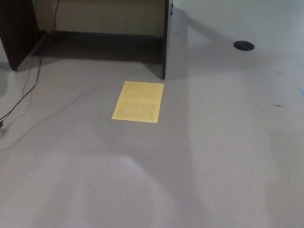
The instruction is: A person is holding a toilet paper roll and the robot extends its left hand to grab the roll by inserting its thumb into the gap in the middle and brings its hand down by its side. Then it extends its arm again to hand the toilet paper roll back to the person.
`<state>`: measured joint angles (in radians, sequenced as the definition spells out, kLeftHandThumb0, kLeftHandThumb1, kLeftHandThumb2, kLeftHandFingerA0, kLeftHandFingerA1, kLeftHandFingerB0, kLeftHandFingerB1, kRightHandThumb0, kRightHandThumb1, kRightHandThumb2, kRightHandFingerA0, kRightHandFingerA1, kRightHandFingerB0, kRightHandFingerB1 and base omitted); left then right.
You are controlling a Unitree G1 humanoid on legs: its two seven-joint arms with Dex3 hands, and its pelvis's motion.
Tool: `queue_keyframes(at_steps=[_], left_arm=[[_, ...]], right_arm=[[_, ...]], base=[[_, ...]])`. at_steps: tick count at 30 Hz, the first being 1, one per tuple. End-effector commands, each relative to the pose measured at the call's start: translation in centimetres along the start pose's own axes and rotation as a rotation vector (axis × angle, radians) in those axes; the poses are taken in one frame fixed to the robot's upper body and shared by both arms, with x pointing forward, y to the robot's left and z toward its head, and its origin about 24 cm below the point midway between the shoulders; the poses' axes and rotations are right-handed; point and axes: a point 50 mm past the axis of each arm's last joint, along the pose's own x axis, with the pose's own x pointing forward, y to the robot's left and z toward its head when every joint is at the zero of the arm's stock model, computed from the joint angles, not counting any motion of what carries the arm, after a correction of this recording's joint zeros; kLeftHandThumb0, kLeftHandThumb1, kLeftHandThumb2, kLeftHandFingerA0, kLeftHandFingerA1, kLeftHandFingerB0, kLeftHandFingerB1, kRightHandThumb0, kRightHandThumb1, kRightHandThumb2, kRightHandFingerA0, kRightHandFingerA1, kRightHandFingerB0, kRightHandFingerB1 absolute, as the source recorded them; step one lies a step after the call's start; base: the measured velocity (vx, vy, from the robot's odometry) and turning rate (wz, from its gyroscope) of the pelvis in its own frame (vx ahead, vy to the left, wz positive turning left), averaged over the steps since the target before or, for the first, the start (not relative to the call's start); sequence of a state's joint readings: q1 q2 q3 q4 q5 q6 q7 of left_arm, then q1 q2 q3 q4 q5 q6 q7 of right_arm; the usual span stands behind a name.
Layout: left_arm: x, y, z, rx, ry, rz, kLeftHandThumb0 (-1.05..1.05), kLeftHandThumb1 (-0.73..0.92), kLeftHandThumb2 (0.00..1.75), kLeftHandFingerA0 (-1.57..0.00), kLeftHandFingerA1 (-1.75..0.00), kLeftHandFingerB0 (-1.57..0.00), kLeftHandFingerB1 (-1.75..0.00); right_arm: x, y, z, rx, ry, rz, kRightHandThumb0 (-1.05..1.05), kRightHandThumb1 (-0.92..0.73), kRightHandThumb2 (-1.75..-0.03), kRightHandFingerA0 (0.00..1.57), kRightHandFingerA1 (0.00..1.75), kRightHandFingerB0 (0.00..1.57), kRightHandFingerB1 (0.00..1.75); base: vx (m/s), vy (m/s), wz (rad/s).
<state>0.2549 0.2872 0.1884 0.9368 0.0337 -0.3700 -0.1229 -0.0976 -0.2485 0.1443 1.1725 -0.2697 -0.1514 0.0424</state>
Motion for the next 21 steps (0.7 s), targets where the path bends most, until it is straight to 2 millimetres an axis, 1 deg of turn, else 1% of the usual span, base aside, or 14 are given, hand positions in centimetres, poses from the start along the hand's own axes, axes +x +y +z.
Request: queue_keyframes(at_steps=[1, 2, 7, 9, 10, 11, 12, 14, 15, 16, 17, 18, 19, 21], left_arm=[[-0.2, 2.0, 2.2, 0.016, -0.204, 0.025, -0.25, 0.43, 0.57, -0.32, -0.38, -0.28, -0.34], [-0.2, 2.3, 2.4, -0.034, -0.214, 0.041, -0.22, 0.44, 0.55, -0.30, -0.37, -0.27, -0.32], [-0.5, 2.5, 2.2, 0.011, -0.205, 0.061, -0.25, 0.42, 0.56, -0.28, -0.37, -0.23, -0.32], [-0.4, 2.5, 2.3, 0.013, -0.206, 0.067, -0.24, 0.41, 0.55, -0.26, -0.37, -0.21, -0.31], [-0.3, 2.6, 2.4, 0.036, -0.206, 0.077, -0.14, 0.34, 0.86, -0.12, -0.52, -0.10, -0.50], [-0.3, 2.6, 2.4, 0.041, -0.204, 0.079, -0.14, 0.34, 0.86, -0.10, -0.51, -0.08, -0.50], [-0.4, 2.6, 2.3, 0.028, -0.202, 0.073, -0.15, 0.34, 0.86, -0.09, -0.51, -0.07, -0.49], [-0.6, 2.4, 2.1, 0.012, -0.203, 0.061, -0.16, 0.34, 0.86, -0.08, -0.51, -0.06, -0.49], [-0.2, 2.4, 3.0, 0.012, -0.229, 0.067, -0.17, 0.32, 0.85, -0.08, -0.50, -0.06, -0.49], [-0.2, 2.5, 3.4, -0.004, -0.257, 0.055, -0.31, 0.42, 0.57, -0.19, -0.35, -0.16, -0.30], [-0.2, 2.5, 3.6, -0.013, -0.277, 0.050, -0.17, 0.31, 0.84, -0.07, -0.50, -0.06, -0.49], [-0.3, 2.6, 3.8, -0.017, -0.288, 0.049, -0.17, 0.31, 0.84, -0.07, -0.50, -0.06, -0.49], [-0.6, 2.5, 3.9, -0.027, -0.304, 0.042, -0.18, 0.29, 0.83, -0.07, -0.50, -0.06, -0.49], [-1.0, 2.4, 5.3, -0.008, -0.378, 0.037, -0.19, 0.25, 0.81, -0.08, -0.51, -0.07, -0.49]], right_arm=[[0.0, -1.9, 0.5, -0.064, -0.059, -0.039, -0.39, -0.63, -0.60, 0.77, 0.55, 0.59, 0.43], [0.1, -2.0, 1.0, -0.057, -0.067, -0.046, -0.39, -0.63, -0.59, 0.80, 0.59, 0.60, 0.43], [0.1, -2.0, 0.8, -0.058, -0.077, -0.051, -0.38, -0.63, -0.59, 0.79, 0.60, 0.59, 0.43], [0.1, -1.9, 0.8, -0.054, -0.069, -0.053, -0.39, -0.63, -0.59, 0.75, 0.61, 0.56, 0.42], [0.2, -2.0, 1.0, -0.054, -0.067, -0.056, -0.44, -0.53, -0.84, 0.71, 0.70, 0.45, 0.53], [0.2, -1.9, 1.0, -0.058, -0.066, -0.059, -0.39, -0.65, -0.59, 0.76, 0.65, 0.48, 0.39], [0.2, -1.9, 1.0, -0.063, -0.065, -0.064, -0.38, -0.65, -0.59, 0.75, 0.67, 0.43, 0.37], [0.1, -1.9, 0.6, -0.046, -0.061, -0.064, -0.37, -0.66, -0.59, 0.73, 0.70, 0.40, 0.37], [0.3, -2.4, 1.3, -0.028, -0.072, -0.080, -0.37, -0.66, -0.59, 0.72, 0.70, 0.38, 0.36], [0.3, -2.4, 1.3, -0.015, -0.072, -0.082, -0.44, -0.51, -0.80, 0.68, 0.74, 0.29, 0.47], [0.3, -2.3, 1.3, -0.011, -0.072, -0.081, -0.37, -0.65, -0.59, 0.72, 0.69, 0.35, 0.35], [0.3, -2.3, 1.4, -0.013, -0.072, -0.077, -0.37, -0.65, -0.59, 0.72, 0.69, 0.35, 0.35], [0.2, -2.0, 0.9, -0.023, -0.059, -0.074, -0.36, -0.64, -0.59, 0.74, 0.73, 0.36, 0.35], [0.1, -1.7, 0.4, -0.039, -0.055, -0.063, -0.37, -0.66, -0.60, 0.74, 0.72, 0.39, 0.36]], base=[[0.00, 0.000, 0.00], [0.00, 0.000, 0.00], [0.00, 0.000, 0.00], [0.00, 0.000, 0.00], [0.00, 0.000, 0.00], [0.00, 0.000, 0.00], [0.00, 0.000, 0.00], [0.00, 0.000, 0.00], [0.00, 0.000, 0.00], [0.00, 0.000, 0.00], [0.00, 0.000, 0.00], [0.00, 0.000, 0.00], [0.00, 0.000, 0.00], [0.00, 0.000, 0.00]])
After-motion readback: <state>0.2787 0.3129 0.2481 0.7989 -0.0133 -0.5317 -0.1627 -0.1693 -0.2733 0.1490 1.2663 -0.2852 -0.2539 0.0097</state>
